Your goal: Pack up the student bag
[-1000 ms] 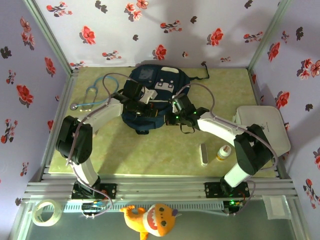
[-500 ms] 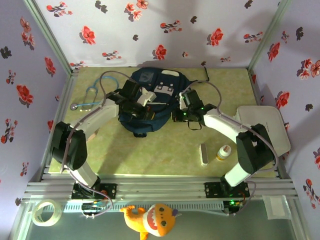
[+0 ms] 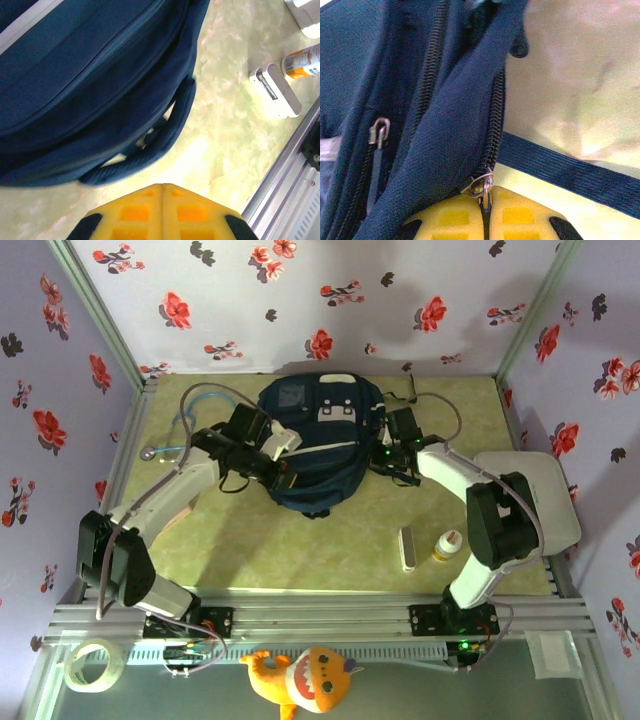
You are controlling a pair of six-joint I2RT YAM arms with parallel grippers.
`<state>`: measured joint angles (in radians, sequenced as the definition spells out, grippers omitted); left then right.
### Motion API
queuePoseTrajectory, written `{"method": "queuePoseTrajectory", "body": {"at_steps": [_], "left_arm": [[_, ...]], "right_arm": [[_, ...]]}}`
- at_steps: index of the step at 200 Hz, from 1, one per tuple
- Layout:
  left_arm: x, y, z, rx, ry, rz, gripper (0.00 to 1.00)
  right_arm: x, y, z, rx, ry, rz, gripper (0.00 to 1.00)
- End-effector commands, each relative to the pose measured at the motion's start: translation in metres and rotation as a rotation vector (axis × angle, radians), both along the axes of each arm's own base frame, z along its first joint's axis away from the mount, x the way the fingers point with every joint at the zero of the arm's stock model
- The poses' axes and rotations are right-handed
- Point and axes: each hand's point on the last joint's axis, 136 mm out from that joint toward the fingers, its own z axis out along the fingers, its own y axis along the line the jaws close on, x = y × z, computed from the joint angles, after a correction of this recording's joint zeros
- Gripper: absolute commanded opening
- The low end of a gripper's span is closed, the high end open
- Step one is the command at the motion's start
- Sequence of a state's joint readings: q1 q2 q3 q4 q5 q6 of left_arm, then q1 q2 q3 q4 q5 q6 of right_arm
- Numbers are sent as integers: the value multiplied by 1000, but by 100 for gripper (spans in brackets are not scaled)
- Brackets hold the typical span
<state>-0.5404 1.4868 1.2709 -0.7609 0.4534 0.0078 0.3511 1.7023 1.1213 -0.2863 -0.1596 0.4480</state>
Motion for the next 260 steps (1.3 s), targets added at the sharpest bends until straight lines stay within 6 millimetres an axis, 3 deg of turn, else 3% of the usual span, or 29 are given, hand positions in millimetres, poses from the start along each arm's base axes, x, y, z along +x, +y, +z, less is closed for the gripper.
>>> {"method": "queuePoseTrajectory", "body": {"at_steps": [1, 25, 37, 64, 96, 122, 144, 193, 242, 260], "left_arm": [[-7, 12, -11, 59, 22, 14, 0], [6, 6, -6, 44, -9, 54, 3], [13, -1, -3, 18, -9, 85, 20], [27, -24, 0, -22, -18, 96, 42], [33, -55, -9, -18, -5, 52, 53], [48, -63, -21, 18, -13, 61, 56], [53, -64, -33, 55, 1, 57, 55], [62, -62, -53, 123, 13, 60, 43], [58, -58, -53, 151, 10, 24, 1], [50, -51, -51, 181, 1, -25, 0]], "right_arm": [[21, 5, 27, 32, -94, -4, 0], [12, 29, 32, 144, -85, 82, 0], [4, 43, 36, 186, -85, 137, 0], [-17, 69, 39, 229, -77, 236, 0], [-42, 97, 44, 286, -73, 340, 0], [-51, 103, 40, 288, -65, 368, 0], [-54, 102, 38, 284, -64, 376, 0], [-60, 102, 38, 283, -68, 407, 0], [-53, 86, 28, 215, -61, 353, 0], [-46, 72, 24, 192, -56, 315, 0]]}}
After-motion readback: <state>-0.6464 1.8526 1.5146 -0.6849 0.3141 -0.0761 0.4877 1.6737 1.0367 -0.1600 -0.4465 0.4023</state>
